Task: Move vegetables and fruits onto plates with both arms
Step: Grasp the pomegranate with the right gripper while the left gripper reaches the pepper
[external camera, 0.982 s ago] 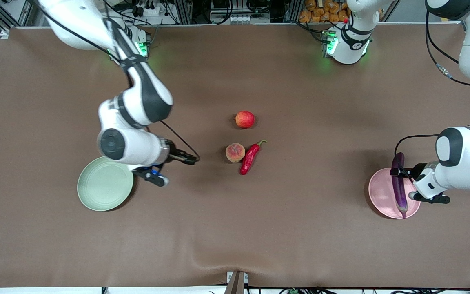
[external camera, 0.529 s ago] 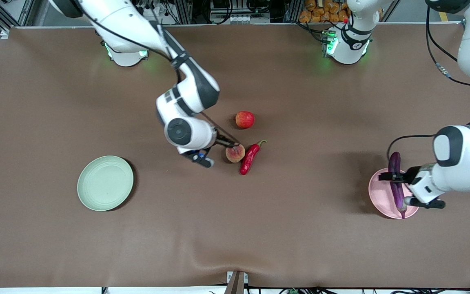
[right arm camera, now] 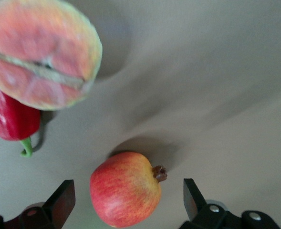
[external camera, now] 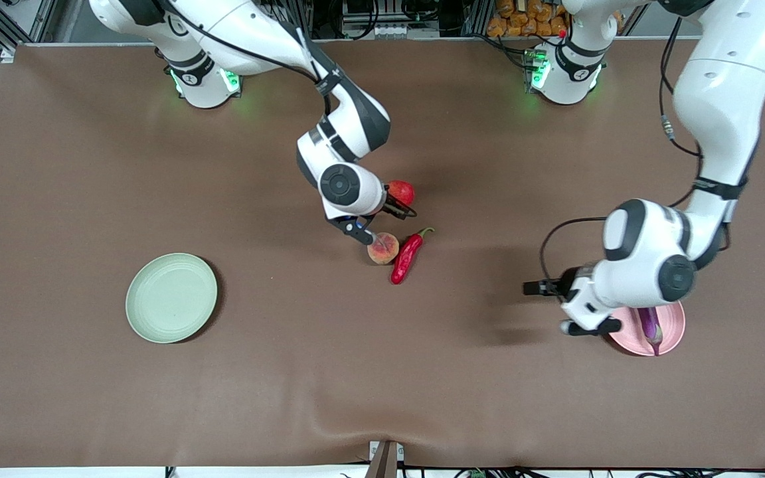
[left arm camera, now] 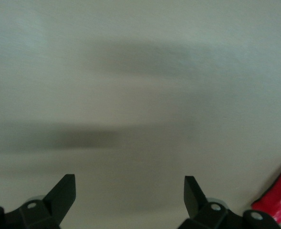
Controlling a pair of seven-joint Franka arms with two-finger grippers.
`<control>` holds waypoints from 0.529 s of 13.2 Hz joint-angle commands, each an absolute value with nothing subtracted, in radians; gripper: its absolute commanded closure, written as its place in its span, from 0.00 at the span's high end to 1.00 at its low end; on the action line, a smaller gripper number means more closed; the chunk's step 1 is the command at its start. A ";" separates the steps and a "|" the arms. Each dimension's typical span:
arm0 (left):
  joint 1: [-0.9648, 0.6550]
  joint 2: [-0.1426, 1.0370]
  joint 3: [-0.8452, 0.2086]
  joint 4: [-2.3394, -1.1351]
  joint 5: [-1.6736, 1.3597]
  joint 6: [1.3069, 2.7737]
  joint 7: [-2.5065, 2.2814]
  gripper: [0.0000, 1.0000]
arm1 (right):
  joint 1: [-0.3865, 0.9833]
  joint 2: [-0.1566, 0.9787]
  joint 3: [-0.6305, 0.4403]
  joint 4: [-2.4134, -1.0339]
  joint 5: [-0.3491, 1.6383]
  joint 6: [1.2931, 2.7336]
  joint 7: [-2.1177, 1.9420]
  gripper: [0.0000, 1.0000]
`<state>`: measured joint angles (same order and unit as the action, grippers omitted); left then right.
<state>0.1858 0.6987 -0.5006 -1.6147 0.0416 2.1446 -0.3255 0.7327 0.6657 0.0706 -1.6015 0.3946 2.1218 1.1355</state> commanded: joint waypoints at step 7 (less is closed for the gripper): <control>-0.003 0.686 -0.492 -1.795 0.151 2.439 -0.476 0.96 | 0.769 0.678 0.057 -1.654 0.405 2.246 1.169 0.00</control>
